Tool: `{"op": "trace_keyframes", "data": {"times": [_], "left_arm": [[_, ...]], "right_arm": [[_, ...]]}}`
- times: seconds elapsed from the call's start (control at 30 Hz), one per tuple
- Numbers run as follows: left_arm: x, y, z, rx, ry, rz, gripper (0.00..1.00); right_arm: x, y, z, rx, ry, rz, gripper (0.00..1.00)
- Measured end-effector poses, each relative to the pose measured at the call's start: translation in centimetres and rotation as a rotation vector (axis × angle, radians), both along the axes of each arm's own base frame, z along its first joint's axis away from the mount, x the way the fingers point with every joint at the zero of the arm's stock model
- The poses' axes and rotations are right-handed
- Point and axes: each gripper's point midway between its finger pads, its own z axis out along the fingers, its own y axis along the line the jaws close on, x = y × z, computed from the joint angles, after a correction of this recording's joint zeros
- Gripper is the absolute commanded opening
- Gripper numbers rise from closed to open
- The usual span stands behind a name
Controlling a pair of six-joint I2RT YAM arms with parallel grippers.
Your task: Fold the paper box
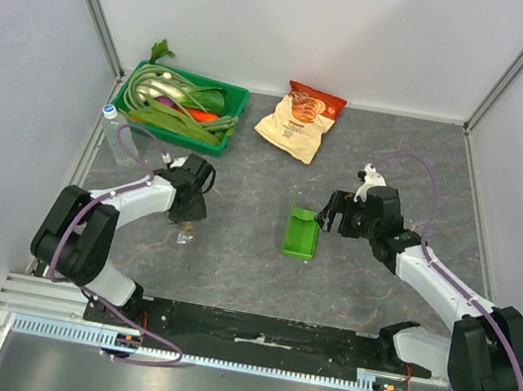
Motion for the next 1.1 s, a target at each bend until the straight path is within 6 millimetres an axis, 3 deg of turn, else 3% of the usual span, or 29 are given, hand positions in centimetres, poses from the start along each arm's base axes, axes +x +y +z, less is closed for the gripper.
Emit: {"op": "trace_keyframes", "data": {"times": [0.17, 0.23, 0.27, 0.47, 0.67, 0.93, 1.1], "left_arm": [[-0.5, -0.2, -0.1, -0.029, -0.013, 0.021, 0.43], [-0.9, -0.1, -0.1, -0.035, -0.017, 0.025, 0.50], [-1.2, 0.0, -0.1, -0.037, -0.016, 0.024, 0.60], [-3.3, -0.1, 0.1, -0.028, 0.015, -0.003, 0.74], [-4.8, -1.1, 0.8, -0.027, 0.022, -0.054, 0.76], [-4.9, -1.8, -0.2, -0.031, 0.058, -0.071, 0.64], [-4.5, -2.1, -0.3, -0.036, 0.049, -0.074, 0.40]], "right_arm": [[-0.1, -0.1, -0.1, -0.018, -0.003, 0.015, 0.91], [-0.1, -0.1, -0.1, -0.017, -0.004, 0.020, 0.92], [-0.1, 0.0, -0.1, -0.016, -0.004, 0.023, 0.92], [-0.3, 0.2, 0.0, -0.008, -0.001, 0.035, 0.92], [-0.3, 0.3, 0.1, -0.005, -0.003, 0.038, 0.92], [-0.3, 0.3, 1.1, 0.009, -0.030, 0.040, 0.92], [-0.4, 0.3, 1.7, 0.014, -0.045, 0.040, 0.92]]}}
